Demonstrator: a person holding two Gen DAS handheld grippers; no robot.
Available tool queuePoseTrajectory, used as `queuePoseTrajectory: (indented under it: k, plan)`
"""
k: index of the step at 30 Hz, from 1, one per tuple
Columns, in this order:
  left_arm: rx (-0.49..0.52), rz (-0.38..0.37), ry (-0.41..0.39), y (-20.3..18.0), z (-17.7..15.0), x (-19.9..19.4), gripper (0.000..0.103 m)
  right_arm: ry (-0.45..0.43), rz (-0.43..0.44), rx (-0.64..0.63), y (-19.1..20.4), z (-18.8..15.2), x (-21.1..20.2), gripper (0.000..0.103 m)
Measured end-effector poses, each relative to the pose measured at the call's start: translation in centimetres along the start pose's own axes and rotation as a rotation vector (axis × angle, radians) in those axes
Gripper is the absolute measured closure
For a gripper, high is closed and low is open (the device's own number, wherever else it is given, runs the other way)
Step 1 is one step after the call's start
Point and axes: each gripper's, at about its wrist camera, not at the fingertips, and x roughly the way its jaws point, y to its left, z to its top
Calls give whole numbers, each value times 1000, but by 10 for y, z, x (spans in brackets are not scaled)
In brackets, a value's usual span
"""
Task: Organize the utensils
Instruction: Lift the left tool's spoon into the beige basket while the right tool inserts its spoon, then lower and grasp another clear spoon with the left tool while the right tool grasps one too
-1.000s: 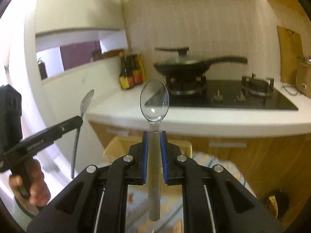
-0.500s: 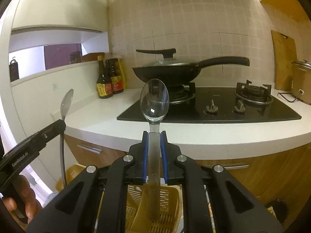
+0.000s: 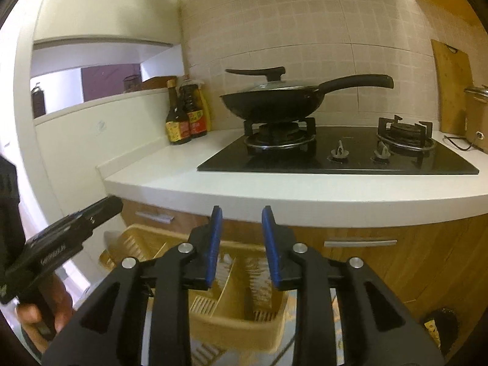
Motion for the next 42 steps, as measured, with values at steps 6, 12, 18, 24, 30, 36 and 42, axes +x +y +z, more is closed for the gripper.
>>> queuePoseTrajectory:
  k: [6, 12, 18, 24, 30, 36, 42]
  plan:
    - [-5, -13, 18, 1, -7, -42, 53, 55, 0, -16, 9, -17, -42, 79]
    - [17, -39, 66, -7, -27, -88, 47, 146, 11, 24, 11, -45, -84, 62]
    - [-17, -71, 294, -1, -69, -104, 43, 223, 24, 66, 14, -85, -118, 62]
    - [-18, -62, 425, 3, -110, -108, 44, 308, 37, 120, 14, -122, -129, 62]
    - [-25, -79, 567, 3, -141, -94, 49, 432, 1, 138, 22, -152, -123, 62]
    - [7, -58, 662, 1, -165, -80, 55, 531, -67, 185, 8, -169, -116, 62]
    - [70, -30, 685, -9, -173, -76, 57, 592, -31, 231, -11, -190, -122, 62]
